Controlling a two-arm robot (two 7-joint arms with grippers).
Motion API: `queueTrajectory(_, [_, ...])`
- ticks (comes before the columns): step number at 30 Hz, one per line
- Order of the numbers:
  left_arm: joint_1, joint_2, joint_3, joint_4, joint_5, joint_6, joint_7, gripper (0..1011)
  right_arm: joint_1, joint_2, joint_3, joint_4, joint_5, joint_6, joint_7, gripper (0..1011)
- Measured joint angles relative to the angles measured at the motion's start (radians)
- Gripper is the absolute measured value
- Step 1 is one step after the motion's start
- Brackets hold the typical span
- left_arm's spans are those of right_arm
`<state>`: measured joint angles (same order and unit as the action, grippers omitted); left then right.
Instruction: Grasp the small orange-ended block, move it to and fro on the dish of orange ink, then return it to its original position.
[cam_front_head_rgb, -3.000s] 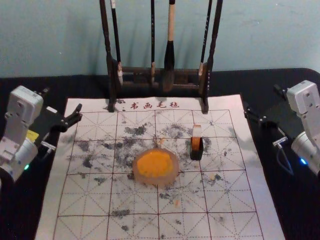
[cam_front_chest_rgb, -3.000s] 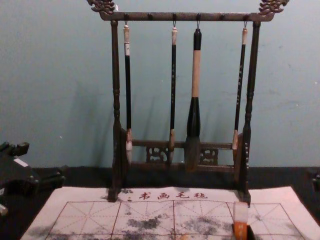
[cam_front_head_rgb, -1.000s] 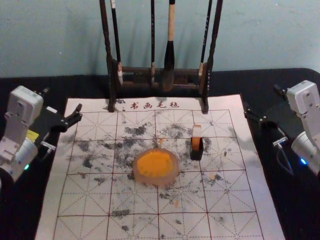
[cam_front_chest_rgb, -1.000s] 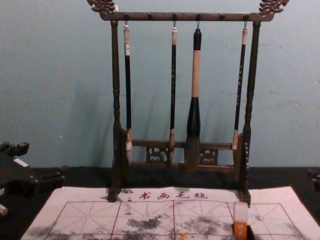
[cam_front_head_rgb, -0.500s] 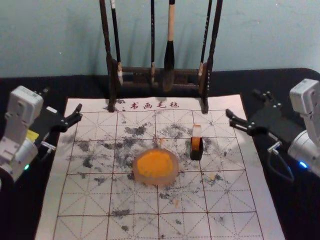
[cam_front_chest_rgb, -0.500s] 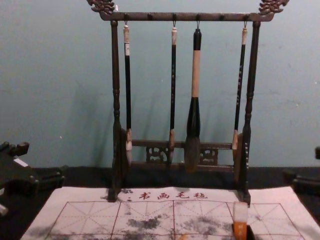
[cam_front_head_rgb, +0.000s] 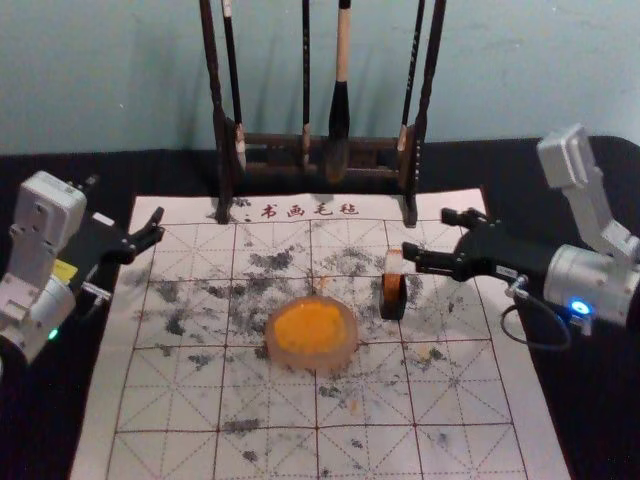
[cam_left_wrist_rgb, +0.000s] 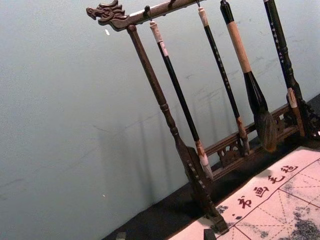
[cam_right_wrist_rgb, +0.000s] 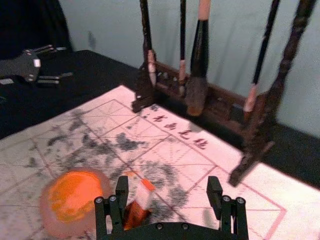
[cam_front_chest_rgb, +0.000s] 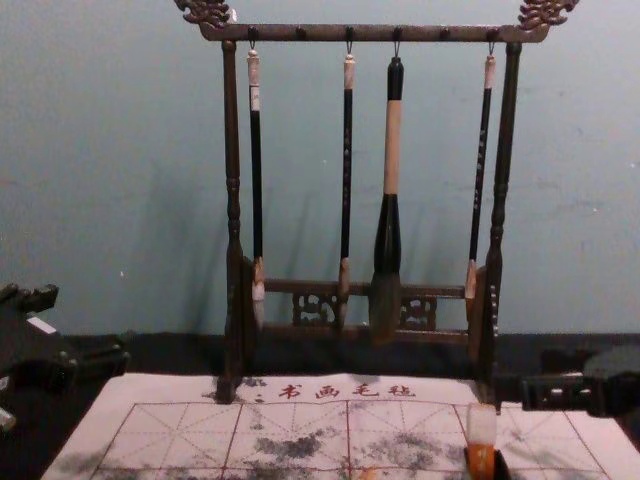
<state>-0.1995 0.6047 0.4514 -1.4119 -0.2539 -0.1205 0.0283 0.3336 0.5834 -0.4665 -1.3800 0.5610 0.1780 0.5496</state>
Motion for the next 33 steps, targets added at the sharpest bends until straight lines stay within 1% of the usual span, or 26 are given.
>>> queueTrajectory(2, [0.000,0.000,0.000,0.000,0.000,0.000,0.000,1001,0.022,-0.008,-0.006,0.027,0.015,0.024,0.029,1003])
queueTrajectory(4, [0.000,0.000,0.000,0.000,0.000,0.000,0.000,1001,0.077,-0.027,-0.028,0.099,0.044,0.067,0.095,1002])
queueTrajectory(5, [0.000,0.000,0.000,0.000,0.000,0.000,0.000,1002,0.077,-0.027,-0.028,0.099,0.044,0.067,0.095,1002])
queueTrajectory(6, [0.000,0.000,0.000,0.000,0.000,0.000,0.000,1001,0.102,-0.035,-0.040,0.132,0.053,0.082,0.122,1002])
queueTrajectory(8, [0.000,0.000,0.000,0.000,0.000,0.000,0.000,1001,0.125,-0.041,-0.054,0.163,0.058,0.093,0.146,1002])
queueTrajectory(9, [0.000,0.000,0.000,0.000,0.000,0.000,0.000,1001,0.144,-0.047,-0.065,0.191,0.063,0.100,0.167,1002])
queueTrajectory(13, [0.000,0.000,0.000,0.000,0.000,0.000,0.000,1001,0.183,-0.058,-0.090,0.249,0.070,0.107,0.210,1002])
queueTrajectory(18, [0.000,0.000,0.000,0.000,0.000,0.000,0.000,1001,0.210,-0.065,-0.112,0.298,0.081,0.101,0.247,1002])
queueTrajectory(19, [0.000,0.000,0.000,0.000,0.000,0.000,0.000,1001,0.210,-0.065,-0.112,0.298,0.081,0.101,0.247,1002])
queueTrajectory(21, [0.000,0.000,0.000,0.000,0.000,0.000,0.000,1001,0.219,-0.065,-0.121,0.316,0.090,0.089,0.273,1002])
queueTrajectory(30, [0.000,0.000,0.000,0.000,0.000,0.000,0.000,1001,0.233,-0.062,-0.140,0.347,0.114,0.061,0.326,1003])
queueTrajectory(33, [0.000,0.000,0.000,0.000,0.000,0.000,0.000,1001,0.244,-0.062,-0.153,0.366,0.126,0.049,0.357,1002])
